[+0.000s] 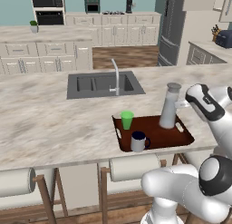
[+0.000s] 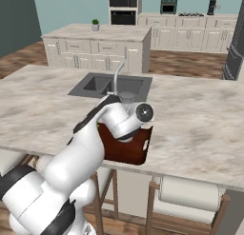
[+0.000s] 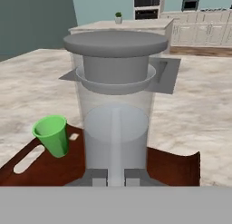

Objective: There is a tray on the dining counter. Grab the cup, mug, and pitcher and place them on the tray. The pitcher may be placed next to the tray if it cannot fit the tray.

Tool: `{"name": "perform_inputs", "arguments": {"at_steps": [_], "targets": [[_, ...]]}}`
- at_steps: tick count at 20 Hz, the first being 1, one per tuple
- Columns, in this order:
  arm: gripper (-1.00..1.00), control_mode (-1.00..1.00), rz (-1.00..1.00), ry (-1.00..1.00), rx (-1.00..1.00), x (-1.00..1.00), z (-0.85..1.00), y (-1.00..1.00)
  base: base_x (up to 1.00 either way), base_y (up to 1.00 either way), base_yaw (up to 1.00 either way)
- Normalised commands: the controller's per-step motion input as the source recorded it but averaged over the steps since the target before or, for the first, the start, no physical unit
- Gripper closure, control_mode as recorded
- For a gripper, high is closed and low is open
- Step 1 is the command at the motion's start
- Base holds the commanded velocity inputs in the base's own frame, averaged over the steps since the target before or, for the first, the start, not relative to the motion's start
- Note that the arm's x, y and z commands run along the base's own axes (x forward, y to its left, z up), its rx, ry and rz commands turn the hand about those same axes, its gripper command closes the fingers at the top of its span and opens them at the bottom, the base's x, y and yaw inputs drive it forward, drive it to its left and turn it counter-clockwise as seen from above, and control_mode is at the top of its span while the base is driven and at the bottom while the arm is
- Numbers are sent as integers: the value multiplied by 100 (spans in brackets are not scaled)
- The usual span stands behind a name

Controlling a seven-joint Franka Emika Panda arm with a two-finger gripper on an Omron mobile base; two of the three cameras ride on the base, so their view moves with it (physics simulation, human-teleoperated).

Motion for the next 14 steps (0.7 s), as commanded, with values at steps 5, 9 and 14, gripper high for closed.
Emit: {"name": "perform_inputs", "arguments": {"at_steps": [5, 9, 14], "targets": [[100, -100, 1, 0, 0, 0, 0, 18, 0, 0, 0], [100, -100, 0, 0, 0, 2, -8, 18, 0, 0, 0], [100, -100, 0, 0, 0, 1, -24, 17, 0, 0, 0]]}}
